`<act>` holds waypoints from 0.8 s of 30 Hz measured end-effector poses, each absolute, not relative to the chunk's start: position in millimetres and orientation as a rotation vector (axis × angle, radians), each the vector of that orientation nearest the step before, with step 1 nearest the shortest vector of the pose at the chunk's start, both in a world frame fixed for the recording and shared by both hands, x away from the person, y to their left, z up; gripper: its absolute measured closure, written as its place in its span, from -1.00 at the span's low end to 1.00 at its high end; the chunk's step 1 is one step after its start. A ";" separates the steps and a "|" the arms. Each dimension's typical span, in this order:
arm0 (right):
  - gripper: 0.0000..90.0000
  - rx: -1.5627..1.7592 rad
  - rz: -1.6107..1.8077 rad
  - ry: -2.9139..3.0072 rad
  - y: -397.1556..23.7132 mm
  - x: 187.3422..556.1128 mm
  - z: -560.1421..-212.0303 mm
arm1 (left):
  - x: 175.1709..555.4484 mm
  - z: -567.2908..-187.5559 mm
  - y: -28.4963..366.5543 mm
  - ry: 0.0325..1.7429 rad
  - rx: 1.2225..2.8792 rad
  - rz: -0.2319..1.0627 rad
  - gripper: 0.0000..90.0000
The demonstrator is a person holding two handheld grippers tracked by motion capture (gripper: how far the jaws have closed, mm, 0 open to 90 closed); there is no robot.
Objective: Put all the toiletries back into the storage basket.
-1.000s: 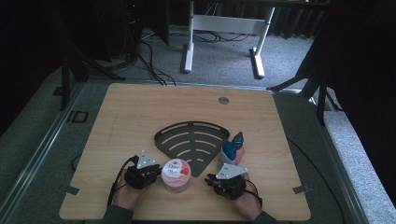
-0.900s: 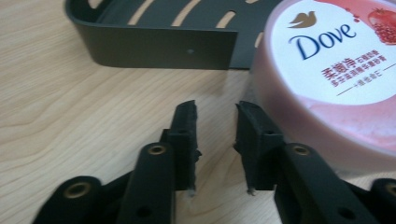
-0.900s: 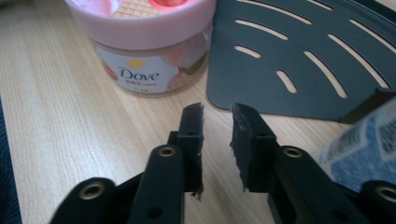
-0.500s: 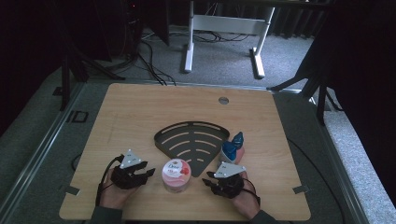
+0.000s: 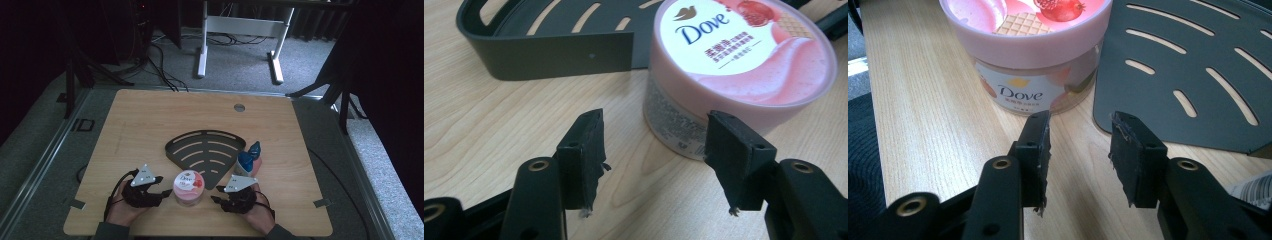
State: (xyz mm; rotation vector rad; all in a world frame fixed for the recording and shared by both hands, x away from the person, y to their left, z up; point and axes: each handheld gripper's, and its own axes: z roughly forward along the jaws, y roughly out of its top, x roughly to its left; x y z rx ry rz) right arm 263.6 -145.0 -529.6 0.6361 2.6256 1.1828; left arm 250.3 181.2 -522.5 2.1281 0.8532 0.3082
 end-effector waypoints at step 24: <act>0.02 0.530 1.239 2.690 -126.8 269.2 -530.2 | 246.9 -526.5 168.2 0.684 2.175 0.213 -0.31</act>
